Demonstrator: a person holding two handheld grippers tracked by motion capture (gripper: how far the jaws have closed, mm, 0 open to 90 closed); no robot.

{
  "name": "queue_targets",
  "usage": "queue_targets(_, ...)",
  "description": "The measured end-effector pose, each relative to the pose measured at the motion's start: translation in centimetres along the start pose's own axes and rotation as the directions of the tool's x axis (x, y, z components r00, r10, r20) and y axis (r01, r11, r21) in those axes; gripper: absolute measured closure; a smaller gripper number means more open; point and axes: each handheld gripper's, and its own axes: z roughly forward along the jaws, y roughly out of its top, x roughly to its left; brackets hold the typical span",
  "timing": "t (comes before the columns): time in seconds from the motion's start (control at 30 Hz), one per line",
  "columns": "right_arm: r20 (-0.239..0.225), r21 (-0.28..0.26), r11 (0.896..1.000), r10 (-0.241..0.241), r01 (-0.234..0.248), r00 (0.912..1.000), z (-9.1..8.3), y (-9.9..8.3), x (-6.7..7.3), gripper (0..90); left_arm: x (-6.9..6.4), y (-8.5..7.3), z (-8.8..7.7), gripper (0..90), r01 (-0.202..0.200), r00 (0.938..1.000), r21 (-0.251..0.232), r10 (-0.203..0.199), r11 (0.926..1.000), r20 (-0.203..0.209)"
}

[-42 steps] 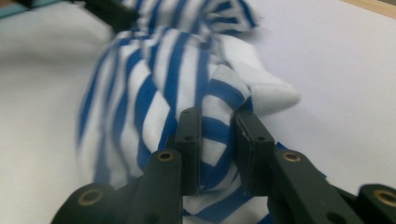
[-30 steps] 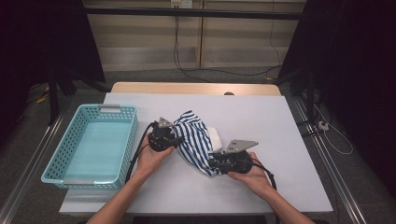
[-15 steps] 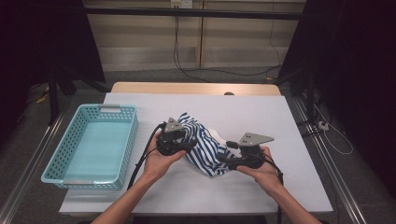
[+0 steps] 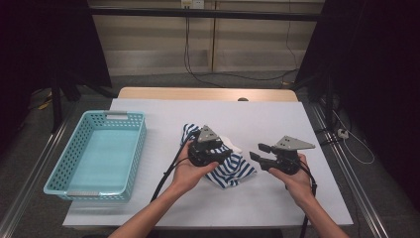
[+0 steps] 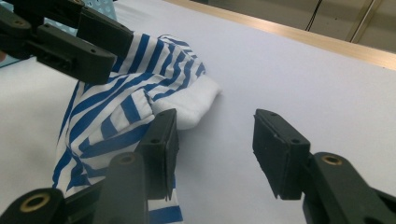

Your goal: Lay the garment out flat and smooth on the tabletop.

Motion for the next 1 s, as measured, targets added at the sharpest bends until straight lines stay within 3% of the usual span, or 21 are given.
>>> queue_targets(0.07,0.0,0.0,1.0,-0.003,0.003,1.0,0.1,0.0,0.0,48.6,-0.5,0.0,0.9,51.7,0.007,0.9998,0.011,-0.008,0.9999,0.02)
queue_targets(0.17,0.002,-0.003,1.0,-0.002,0.002,1.0,0.0,0.0,0.0,46.5,-1.1,-0.3,2.3,42.9,-0.04,0.9969,0.04,0.037,0.9984,0.069)
queue_targets(0.23,0.011,0.005,1.0,-0.007,0.007,0.9999,0.1,0.0,0.0,44.2,-2.0,-0.7,3.2,41.3,-0.078,0.9969,0.084,0.076,0.9935,0.019)
queue_targets(0.3,0.012,0.004,1.0,-0.002,0.001,0.9999,0.1,-0.1,-0.1,44.0,-2.1,-1.0,3.3,58.8,-0.088,0.9961,0.109,0.088,0.9902,0.003)
queue_targets(0.37,0.011,0.005,1.0,-0.005,0.005,0.9999,0.1,-0.2,-0.1,43.7,-1.6,-1.1,2.6,76.0,-0.106,0.9942,0.122,0.107,0.9868,-0.004)
queue_targets(0.4,0.01,0.005,1.0,-0.004,0.004,0.9999,0.1,-0.2,-0.1,43.6,-1.3,-1.1,2.0,79.5,-0.099,0.995,0.122,0.099,0.9876,-0.001)
queue_targets(0.57,0.0,0.016,1.0,-0.012,0.012,0.9999,0.4,-0.3,0.1,42.6,0.3,-1.9,-1.8,81.0,-0.058,0.9981,0.088,0.056,0.9945,0.026)
queue_targets(0.67,-0.003,0.022,1.0,-0.016,0.016,0.9999,0.6,-0.2,0.3,42.1,0.9,-3.0,-3.5,81.0,-0.034,0.9992,0.088,0.032,0.9955,0.021)
queue_targets(0.87,-0.031,0.035,0.999,-0.024,0.025,0.9992,1.3,-0.2,1.0,39.7,2.1,-4.6,-5.3,81.1,-0.026,0.9997,0.139,0.026,0.99,0.002)
queue_targets(1.0,-0.046,0.047,0.998,-0.045,0.047,0.9979,1.9,-0.2,1.3,36.1,2.7,-5.2,-5.7,81.7,-0.042,0.9969,0.19,0.054,0.981,-0.058)
